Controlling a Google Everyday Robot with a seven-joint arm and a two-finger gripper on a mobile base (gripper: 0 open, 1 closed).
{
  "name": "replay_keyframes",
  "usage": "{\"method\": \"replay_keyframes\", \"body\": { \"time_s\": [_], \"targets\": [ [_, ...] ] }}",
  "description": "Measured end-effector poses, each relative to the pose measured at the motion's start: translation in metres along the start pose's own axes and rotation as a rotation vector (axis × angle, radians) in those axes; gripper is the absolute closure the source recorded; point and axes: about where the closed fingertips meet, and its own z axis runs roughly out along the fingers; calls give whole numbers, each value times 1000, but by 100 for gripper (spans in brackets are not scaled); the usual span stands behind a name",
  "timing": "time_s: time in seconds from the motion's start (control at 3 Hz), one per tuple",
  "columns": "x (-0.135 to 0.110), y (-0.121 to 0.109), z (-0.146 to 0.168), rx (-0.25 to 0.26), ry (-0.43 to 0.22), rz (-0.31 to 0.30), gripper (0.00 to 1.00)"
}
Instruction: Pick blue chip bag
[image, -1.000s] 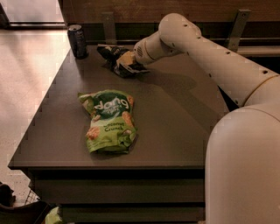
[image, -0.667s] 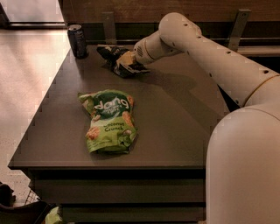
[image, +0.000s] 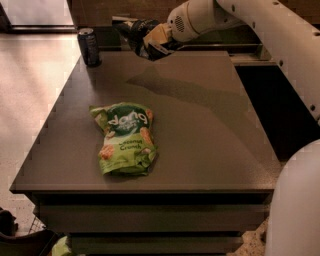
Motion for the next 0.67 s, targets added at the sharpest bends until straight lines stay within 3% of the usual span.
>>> {"method": "replay_keyframes", "body": {
  "time_s": [0.33, 0.67],
  "targets": [
    [-19, 6, -26, -25, -30, -38, 100],
    [-23, 8, -31, -30, -36, -46, 100]
  ]
}}
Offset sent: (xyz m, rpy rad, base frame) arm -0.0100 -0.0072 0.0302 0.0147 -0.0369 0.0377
